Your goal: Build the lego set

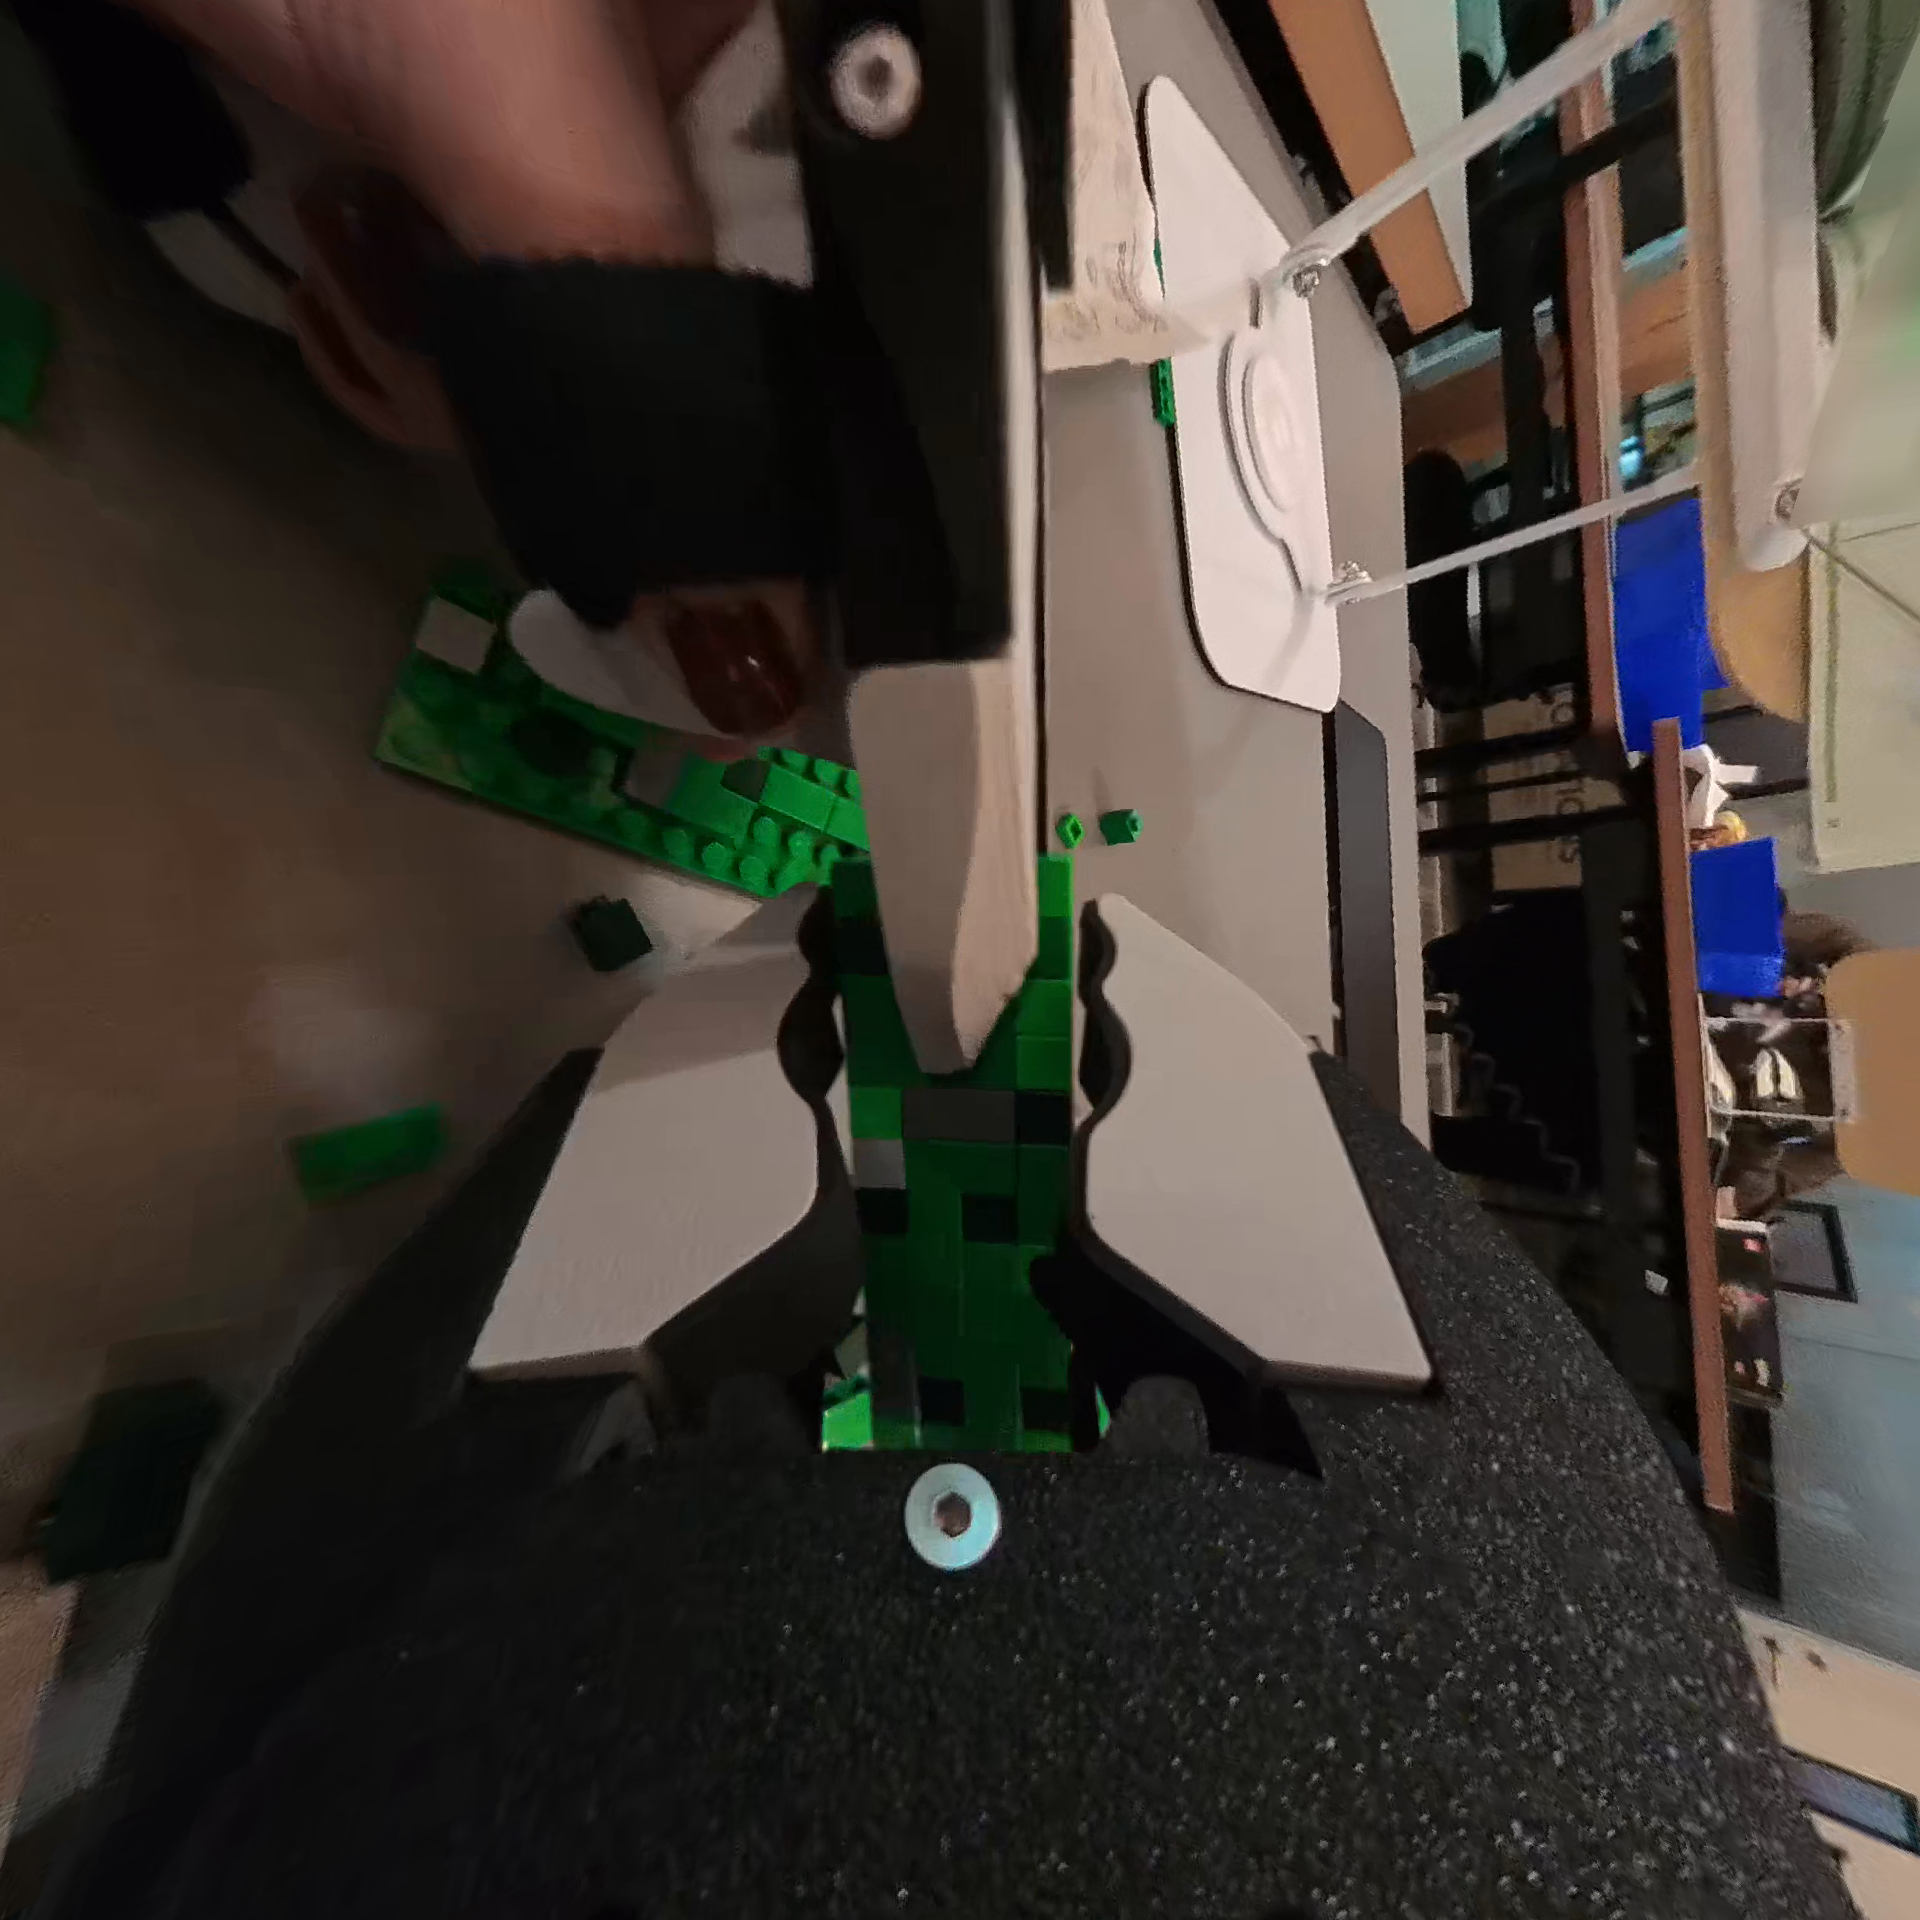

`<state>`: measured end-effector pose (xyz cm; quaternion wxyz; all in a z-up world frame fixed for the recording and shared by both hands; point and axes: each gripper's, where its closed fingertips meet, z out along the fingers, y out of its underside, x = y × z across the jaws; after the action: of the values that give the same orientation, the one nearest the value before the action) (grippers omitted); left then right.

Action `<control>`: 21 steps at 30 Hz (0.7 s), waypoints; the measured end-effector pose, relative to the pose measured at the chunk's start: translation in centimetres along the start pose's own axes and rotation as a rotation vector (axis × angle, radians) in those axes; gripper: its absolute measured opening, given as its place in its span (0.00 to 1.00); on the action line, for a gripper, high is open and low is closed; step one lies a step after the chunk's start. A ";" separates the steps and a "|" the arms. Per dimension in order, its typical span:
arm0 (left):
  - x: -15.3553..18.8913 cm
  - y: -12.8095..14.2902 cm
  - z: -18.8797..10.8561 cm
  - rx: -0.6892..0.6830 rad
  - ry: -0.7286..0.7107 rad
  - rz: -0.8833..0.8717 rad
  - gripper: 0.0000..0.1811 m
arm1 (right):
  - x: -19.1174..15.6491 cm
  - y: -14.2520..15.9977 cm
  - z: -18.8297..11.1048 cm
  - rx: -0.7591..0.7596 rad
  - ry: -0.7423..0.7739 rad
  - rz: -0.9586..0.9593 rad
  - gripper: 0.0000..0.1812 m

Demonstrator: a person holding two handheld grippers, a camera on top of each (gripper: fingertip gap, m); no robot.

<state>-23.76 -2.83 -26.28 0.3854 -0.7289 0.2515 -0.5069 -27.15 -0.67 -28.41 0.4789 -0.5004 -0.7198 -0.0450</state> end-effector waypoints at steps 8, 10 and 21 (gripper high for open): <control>0.2 0.2 0.1 -0.010 0.019 -0.004 0.03 | -0.2 0.9 0.9 -0.066 0.047 0.046 0.24; -0.1 0.5 0.3 -0.036 -0.016 0.010 0.03 | -0.5 1.3 1.1 -0.077 0.045 0.033 0.23; -1.7 0.7 0.7 -0.019 -0.068 -0.168 0.04 | 1.4 2.8 2.2 -0.198 0.330 -0.145 0.22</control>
<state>-23.70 -1.75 -27.86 0.3430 -0.7679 0.1808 -0.5099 -26.49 2.80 -29.71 0.5344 -0.4779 -0.6578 -0.2310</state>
